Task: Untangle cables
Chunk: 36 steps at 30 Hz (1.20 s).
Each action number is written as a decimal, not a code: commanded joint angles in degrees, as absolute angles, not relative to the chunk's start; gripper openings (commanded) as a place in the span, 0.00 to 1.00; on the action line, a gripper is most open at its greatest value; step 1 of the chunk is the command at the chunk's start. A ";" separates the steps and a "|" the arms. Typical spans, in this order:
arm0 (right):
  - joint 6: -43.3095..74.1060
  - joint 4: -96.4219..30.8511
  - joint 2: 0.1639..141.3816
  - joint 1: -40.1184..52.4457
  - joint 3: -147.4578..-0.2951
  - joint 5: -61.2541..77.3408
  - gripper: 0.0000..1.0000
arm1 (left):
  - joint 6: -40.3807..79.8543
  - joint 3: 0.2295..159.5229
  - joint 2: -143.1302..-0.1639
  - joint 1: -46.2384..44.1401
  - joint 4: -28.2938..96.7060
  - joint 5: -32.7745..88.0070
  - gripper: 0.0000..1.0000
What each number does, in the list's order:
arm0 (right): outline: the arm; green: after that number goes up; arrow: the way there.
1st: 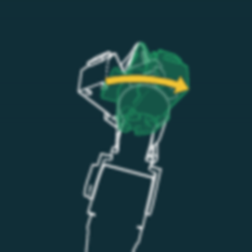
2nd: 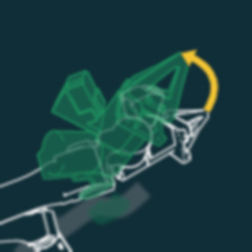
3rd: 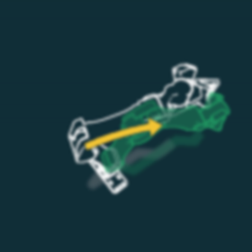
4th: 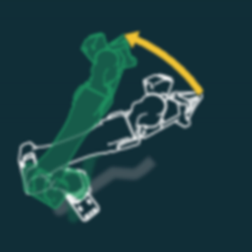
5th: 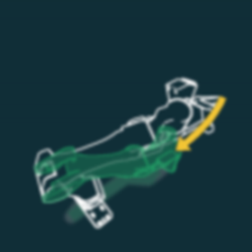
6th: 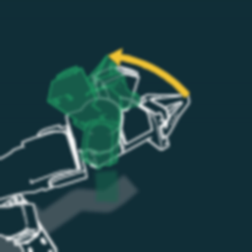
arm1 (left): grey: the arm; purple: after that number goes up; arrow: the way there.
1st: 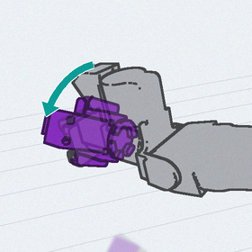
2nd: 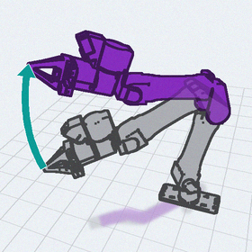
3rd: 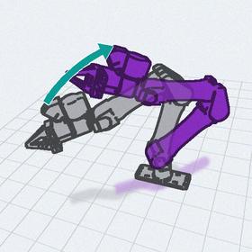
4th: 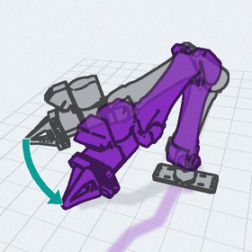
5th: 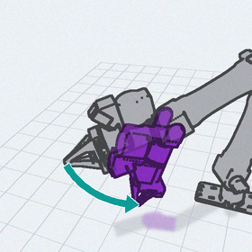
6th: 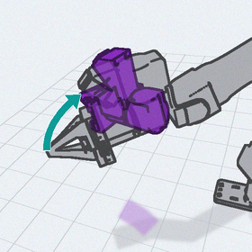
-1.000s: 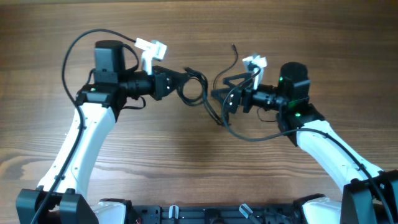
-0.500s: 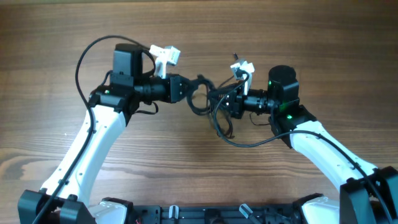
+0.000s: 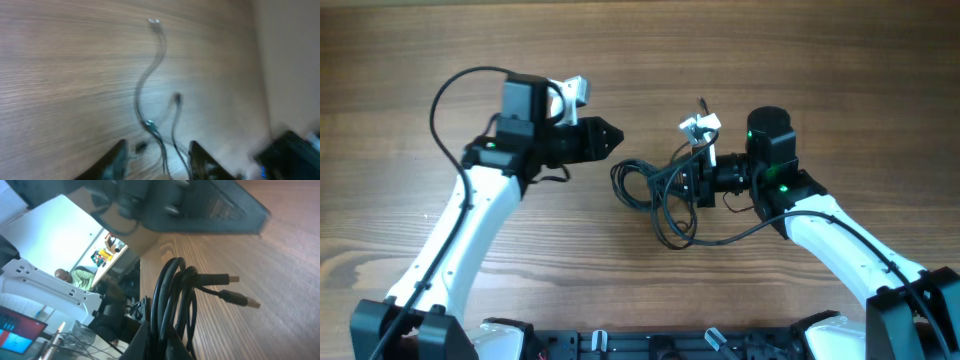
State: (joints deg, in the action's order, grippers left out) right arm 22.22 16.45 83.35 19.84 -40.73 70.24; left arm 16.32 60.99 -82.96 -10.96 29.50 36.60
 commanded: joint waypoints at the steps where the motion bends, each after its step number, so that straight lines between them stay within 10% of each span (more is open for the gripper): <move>1: 21.67 15.86 83.07 18.72 -41.30 73.10 0.04 | -5.28 61.08 -81.32 -3.40 30.50 64.49 0.47; 6: 25.58 17.58 83.07 17.04 -41.30 75.99 0.04 | -18.02 60.97 -81.54 -3.99 40.77 69.60 0.32; 17: 25.47 17.58 83.07 17.06 -41.30 83.64 0.04 | -18.87 60.97 -82.89 -9.54 42.50 58.52 0.38; 21: 25.47 17.67 83.07 17.06 -41.30 83.70 0.04 | -18.87 60.95 -83.26 -9.54 42.59 58.43 0.15; 36: 25.65 18.83 83.07 17.06 -41.30 83.72 0.04 | -19.35 60.97 -83.26 -7.86 43.13 64.01 0.32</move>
State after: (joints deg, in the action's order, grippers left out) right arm 25.54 18.46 83.35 17.04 -40.73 81.65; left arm -18.35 61.01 -82.83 -9.32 43.33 59.46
